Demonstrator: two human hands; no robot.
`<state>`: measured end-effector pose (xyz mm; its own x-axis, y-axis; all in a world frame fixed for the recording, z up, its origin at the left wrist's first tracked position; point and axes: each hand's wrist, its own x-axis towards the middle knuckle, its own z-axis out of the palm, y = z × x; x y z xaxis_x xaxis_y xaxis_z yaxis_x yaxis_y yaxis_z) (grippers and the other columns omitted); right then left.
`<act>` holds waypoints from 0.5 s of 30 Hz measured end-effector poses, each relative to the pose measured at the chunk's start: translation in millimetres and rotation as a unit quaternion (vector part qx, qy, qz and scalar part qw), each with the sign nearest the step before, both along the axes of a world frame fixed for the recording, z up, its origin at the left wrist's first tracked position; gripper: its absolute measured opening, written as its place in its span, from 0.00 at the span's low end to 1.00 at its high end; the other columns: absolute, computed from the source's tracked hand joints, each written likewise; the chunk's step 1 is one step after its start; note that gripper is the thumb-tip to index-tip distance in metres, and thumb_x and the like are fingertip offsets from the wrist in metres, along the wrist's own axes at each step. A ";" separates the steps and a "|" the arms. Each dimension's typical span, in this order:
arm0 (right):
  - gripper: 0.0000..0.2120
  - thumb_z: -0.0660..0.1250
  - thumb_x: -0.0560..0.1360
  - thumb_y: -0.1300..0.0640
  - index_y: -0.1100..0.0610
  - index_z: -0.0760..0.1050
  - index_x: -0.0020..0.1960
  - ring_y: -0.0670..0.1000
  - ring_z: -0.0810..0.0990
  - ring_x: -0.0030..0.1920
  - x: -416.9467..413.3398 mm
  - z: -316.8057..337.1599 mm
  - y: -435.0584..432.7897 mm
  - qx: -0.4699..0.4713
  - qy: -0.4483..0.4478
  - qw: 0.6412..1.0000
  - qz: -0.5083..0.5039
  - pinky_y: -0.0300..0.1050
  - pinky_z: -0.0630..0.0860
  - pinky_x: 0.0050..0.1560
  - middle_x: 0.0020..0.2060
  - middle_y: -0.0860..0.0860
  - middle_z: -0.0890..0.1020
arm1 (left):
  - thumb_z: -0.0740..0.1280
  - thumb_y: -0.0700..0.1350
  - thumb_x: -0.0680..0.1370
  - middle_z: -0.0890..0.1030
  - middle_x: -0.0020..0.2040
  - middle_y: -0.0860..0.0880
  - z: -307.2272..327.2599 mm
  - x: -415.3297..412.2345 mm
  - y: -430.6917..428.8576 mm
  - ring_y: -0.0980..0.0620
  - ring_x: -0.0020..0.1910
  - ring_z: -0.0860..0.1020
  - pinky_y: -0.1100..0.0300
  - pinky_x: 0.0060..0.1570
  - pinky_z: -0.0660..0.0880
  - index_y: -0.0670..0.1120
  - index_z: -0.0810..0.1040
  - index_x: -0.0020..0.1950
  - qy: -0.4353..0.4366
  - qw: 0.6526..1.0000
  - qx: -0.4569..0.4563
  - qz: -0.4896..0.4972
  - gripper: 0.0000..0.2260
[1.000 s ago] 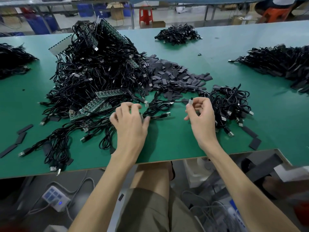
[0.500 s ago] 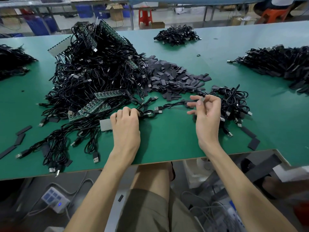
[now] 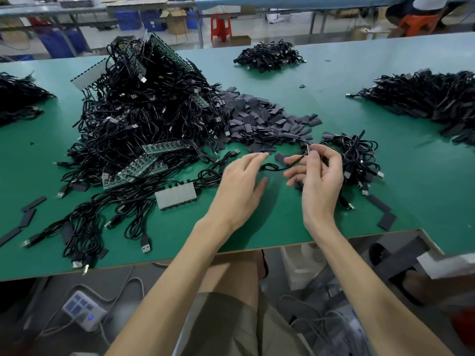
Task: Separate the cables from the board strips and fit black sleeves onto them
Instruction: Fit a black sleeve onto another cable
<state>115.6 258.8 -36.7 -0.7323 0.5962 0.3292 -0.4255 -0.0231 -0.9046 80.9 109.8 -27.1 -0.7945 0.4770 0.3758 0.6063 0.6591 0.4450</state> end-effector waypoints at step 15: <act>0.15 0.61 0.85 0.46 0.56 0.73 0.46 0.49 0.75 0.27 -0.5 -3.7 1.3 0.004 -0.034 0.999 -0.032 0.42 0.70 0.26 0.36 0.56 0.85 | 0.69 0.51 0.81 0.79 0.47 0.50 -7.9 3.0 24.5 0.49 0.46 0.76 0.55 0.49 0.73 0.46 0.74 0.70 -0.077 0.988 0.110 -0.079 0.19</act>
